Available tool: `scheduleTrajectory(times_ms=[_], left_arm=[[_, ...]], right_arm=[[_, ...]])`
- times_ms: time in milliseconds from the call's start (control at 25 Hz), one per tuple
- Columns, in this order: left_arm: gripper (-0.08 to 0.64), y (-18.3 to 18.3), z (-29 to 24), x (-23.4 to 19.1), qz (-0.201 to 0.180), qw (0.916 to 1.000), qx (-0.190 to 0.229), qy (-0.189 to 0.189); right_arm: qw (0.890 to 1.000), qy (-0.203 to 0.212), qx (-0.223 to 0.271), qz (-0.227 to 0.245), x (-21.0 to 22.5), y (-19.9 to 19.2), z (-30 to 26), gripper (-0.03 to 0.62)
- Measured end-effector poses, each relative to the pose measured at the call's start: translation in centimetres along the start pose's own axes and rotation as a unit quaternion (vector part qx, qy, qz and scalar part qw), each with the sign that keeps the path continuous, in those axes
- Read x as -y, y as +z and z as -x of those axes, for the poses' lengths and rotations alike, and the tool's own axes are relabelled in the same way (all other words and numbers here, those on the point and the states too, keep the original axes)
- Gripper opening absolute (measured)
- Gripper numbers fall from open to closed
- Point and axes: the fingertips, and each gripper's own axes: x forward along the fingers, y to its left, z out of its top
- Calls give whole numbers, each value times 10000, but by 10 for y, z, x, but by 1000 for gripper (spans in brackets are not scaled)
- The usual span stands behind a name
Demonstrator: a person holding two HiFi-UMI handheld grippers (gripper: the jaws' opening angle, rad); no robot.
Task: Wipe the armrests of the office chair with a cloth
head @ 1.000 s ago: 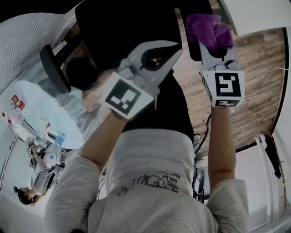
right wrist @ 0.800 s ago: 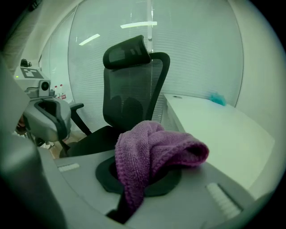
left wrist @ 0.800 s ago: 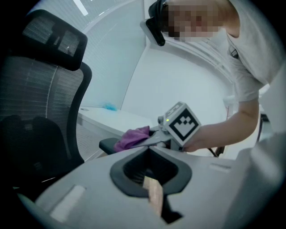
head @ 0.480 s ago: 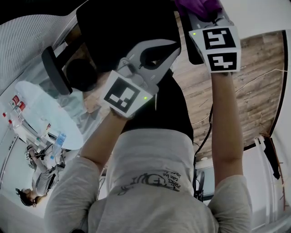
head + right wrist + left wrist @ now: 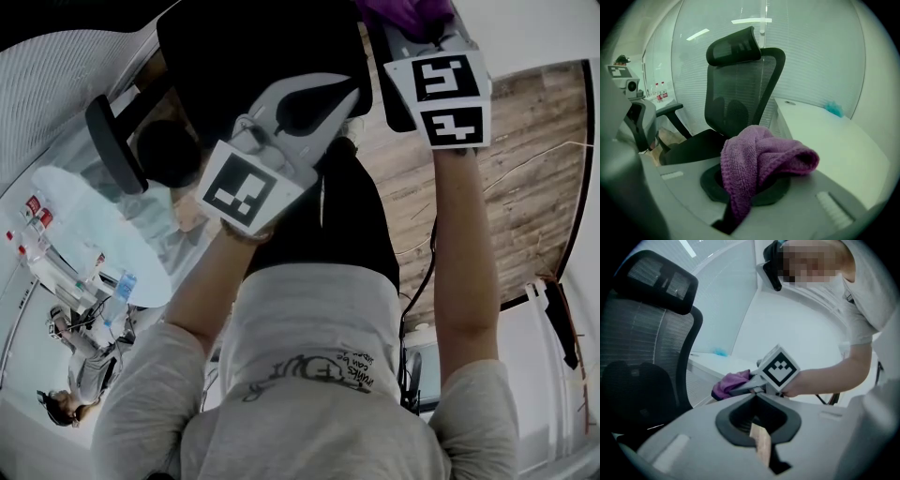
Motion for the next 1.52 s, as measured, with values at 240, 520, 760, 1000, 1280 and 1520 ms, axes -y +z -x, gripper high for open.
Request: scheduleTrajectory(times_ms=[240,520,760,1000,1280,1520], left_arm=[[0,4,-1,1,-26,10000,62,-4],[0,3,-2,2,-52,10000,68,-36],[0,3,-2,2,-79,9999,68,-50],[0,3,-5,3,-86,9999,58,-60],[0,5,-7,2,-54,9999,101,-42],[0,3,-5,-1,-40,10000,87,-11]], right_arm=[[9999,37,-61,-145,-20,-25,26,31],[9994,99,-161,-294,-49,-53,58,31],[9984,195,-249,-479,-73,-76,83,31],[9972,139,-196,-708,-88,-97,108,31],[9965,160,-260,-774,-88,-98,110,31],[9973,245,-337,-606,-75,-87,96,31]])
